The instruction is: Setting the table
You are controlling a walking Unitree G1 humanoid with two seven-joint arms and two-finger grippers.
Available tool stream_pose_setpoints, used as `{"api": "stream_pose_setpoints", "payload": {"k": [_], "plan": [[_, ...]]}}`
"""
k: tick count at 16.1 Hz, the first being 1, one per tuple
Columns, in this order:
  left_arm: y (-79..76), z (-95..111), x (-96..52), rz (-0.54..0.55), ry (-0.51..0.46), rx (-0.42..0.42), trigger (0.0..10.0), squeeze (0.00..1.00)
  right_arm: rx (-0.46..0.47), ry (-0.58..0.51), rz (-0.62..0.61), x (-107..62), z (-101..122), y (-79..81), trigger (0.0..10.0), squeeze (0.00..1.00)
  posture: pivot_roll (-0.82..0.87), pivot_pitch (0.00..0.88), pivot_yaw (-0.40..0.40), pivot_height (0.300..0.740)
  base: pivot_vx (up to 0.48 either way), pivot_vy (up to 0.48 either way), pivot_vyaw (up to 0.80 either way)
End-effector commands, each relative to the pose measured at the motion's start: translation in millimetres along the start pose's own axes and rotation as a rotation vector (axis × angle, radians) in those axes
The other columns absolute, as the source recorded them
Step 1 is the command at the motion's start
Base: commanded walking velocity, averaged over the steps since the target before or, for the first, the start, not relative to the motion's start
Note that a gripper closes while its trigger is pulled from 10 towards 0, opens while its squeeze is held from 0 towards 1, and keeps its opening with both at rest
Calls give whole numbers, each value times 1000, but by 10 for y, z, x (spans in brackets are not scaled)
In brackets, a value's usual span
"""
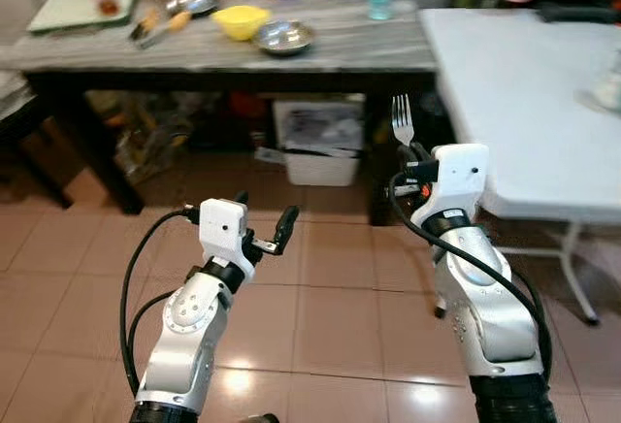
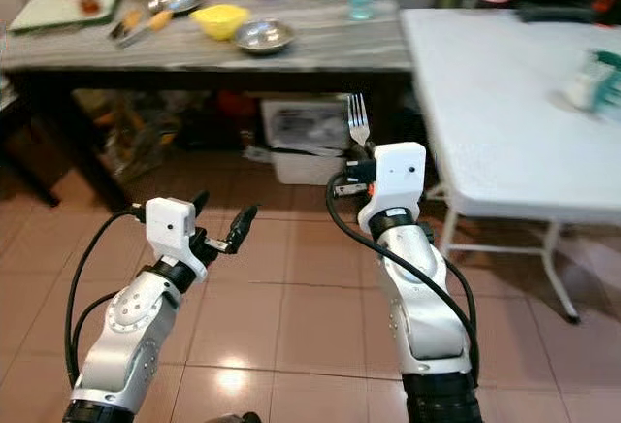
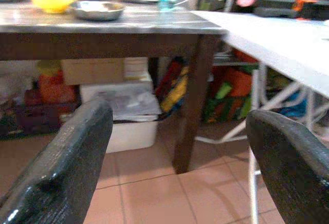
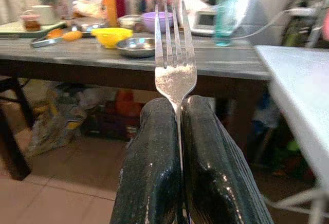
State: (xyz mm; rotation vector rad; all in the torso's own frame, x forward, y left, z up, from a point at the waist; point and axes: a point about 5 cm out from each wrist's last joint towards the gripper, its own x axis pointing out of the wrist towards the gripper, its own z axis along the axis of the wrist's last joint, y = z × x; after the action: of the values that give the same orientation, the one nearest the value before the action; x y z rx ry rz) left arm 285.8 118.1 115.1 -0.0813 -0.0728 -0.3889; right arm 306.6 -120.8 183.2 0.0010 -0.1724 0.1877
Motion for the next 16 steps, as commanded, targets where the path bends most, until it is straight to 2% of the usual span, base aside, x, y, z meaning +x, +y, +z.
{"api": "stream_pose_setpoints", "payload": {"k": [1,16], "plan": [[-14,46,6,-20,-19,8,10000,0,-3,-6,1,2,13,-7,10000,0,-63,92,48,740,405,0,494],[8,47,6,-38,-14,17,10000,0,-1,-7,-8,34,-9,-6,10000,0,-50,80,53,740,407,0,0]]}}
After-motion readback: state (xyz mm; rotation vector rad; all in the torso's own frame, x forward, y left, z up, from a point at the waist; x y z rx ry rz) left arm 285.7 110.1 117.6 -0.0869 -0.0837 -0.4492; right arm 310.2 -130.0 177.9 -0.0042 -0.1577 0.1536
